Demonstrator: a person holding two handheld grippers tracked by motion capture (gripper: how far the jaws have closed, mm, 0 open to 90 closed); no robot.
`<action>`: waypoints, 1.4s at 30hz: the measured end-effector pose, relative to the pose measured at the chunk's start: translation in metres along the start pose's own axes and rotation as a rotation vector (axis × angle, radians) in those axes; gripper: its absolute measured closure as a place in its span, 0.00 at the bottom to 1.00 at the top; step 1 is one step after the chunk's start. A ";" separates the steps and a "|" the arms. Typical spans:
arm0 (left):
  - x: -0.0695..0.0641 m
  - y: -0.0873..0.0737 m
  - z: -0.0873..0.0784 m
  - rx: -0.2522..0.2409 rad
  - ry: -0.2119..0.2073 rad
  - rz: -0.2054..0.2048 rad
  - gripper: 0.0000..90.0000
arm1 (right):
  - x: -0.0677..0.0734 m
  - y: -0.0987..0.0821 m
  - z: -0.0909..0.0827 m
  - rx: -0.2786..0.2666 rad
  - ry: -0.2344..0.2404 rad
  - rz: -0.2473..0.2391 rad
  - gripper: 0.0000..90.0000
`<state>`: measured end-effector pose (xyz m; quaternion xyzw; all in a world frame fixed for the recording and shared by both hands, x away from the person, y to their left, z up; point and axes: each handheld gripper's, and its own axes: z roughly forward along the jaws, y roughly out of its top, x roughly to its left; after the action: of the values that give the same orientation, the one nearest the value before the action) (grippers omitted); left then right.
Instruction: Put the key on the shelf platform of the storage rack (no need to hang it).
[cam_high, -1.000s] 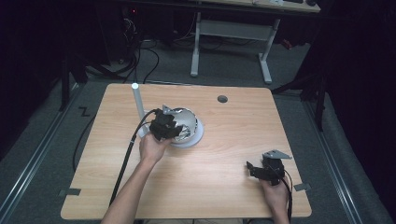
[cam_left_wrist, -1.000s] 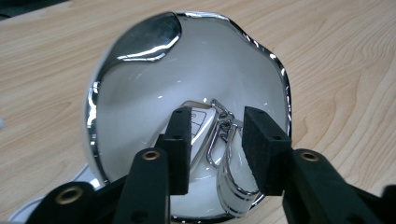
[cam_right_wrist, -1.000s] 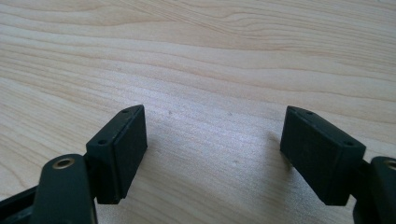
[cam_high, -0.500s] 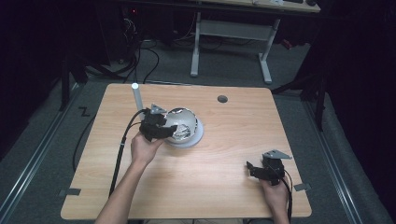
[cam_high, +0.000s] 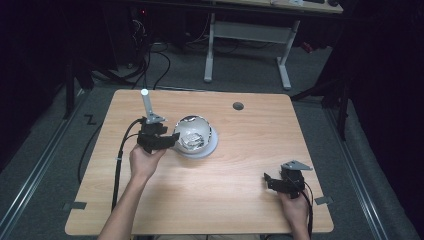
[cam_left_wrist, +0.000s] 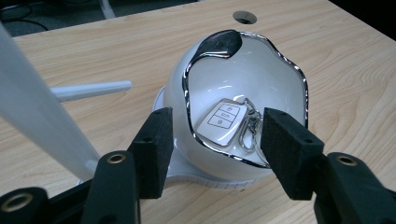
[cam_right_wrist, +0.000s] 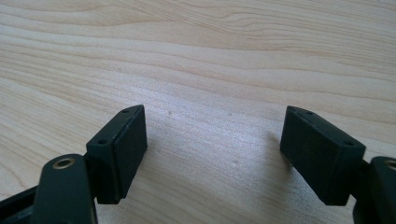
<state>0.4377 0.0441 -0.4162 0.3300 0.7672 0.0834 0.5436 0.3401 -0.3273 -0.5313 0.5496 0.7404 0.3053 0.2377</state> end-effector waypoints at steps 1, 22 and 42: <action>0.001 0.000 -0.001 -0.002 -0.002 0.000 0.50 | 0.000 0.000 0.000 0.000 0.000 -0.001 0.26; 0.015 0.020 -0.024 -0.056 -0.003 -0.017 0.49 | 0.000 0.000 0.000 -0.001 0.001 -0.001 0.26; 0.030 0.036 -0.048 -0.105 -0.013 -0.047 0.48 | 0.000 0.000 0.000 0.000 0.000 0.000 0.26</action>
<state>0.4044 0.1006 -0.4030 0.2836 0.7656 0.1087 0.5671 0.3401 -0.3273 -0.5313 0.5495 0.7405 0.3052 0.2380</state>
